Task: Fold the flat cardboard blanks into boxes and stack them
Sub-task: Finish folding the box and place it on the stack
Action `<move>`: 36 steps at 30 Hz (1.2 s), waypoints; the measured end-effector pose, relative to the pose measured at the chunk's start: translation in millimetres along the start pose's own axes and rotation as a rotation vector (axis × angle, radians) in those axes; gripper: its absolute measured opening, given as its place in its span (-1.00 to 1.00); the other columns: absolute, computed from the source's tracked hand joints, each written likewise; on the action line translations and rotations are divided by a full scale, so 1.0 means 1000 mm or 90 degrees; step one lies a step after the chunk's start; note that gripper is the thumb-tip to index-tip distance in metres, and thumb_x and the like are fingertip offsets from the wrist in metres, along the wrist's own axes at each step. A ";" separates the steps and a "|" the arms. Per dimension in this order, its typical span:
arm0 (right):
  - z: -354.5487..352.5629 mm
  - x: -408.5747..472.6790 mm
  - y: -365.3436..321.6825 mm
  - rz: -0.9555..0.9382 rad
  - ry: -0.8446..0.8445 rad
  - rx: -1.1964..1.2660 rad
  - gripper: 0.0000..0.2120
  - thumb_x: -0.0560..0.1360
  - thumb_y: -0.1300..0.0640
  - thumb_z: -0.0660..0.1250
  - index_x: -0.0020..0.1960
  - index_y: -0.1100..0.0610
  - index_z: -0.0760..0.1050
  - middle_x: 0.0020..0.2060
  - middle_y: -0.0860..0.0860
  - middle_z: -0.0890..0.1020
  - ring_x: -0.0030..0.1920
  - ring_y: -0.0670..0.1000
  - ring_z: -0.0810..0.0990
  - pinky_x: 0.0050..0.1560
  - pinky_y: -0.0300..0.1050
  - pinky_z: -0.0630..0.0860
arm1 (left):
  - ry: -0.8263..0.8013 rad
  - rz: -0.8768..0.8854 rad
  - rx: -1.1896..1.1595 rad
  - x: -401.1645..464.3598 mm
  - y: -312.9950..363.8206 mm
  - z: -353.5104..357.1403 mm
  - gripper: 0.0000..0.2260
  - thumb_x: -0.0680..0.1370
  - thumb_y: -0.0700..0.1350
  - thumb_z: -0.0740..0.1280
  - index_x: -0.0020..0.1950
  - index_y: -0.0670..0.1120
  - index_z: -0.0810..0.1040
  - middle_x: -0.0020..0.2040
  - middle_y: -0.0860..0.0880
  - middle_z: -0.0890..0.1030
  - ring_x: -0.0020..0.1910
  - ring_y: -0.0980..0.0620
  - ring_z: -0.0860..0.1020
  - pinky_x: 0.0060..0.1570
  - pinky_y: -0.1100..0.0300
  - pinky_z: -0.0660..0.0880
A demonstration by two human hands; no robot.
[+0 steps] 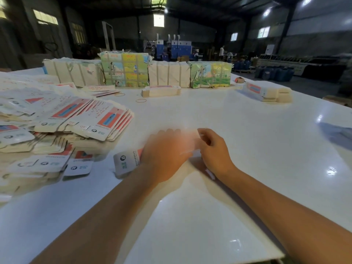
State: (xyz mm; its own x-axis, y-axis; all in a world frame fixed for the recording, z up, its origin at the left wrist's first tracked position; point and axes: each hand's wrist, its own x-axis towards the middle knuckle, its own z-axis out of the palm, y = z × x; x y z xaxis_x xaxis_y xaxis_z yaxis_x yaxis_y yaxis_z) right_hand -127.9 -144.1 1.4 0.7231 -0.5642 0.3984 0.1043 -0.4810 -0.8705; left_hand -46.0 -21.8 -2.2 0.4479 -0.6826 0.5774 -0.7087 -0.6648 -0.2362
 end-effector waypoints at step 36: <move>-0.006 -0.001 -0.008 0.069 -0.040 0.250 -0.62 0.62 0.28 0.05 -0.08 0.02 0.60 -0.18 0.02 0.70 -0.12 0.01 0.67 -0.09 -0.16 0.61 | 0.006 -0.052 -0.025 -0.002 0.013 -0.019 -0.30 0.43 0.34 -0.11 0.27 -0.14 0.38 0.00 -0.09 0.54 -0.11 -0.05 0.53 -0.17 0.15 0.42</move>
State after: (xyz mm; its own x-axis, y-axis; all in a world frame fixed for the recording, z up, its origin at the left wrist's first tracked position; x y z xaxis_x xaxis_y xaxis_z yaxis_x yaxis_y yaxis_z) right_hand -133.5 -144.0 9.7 0.7831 -0.5499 0.2905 0.2690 -0.1216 -0.9554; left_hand -66.2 -23.0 8.1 0.5000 -0.6231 0.6014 -0.6911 -0.7056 -0.1565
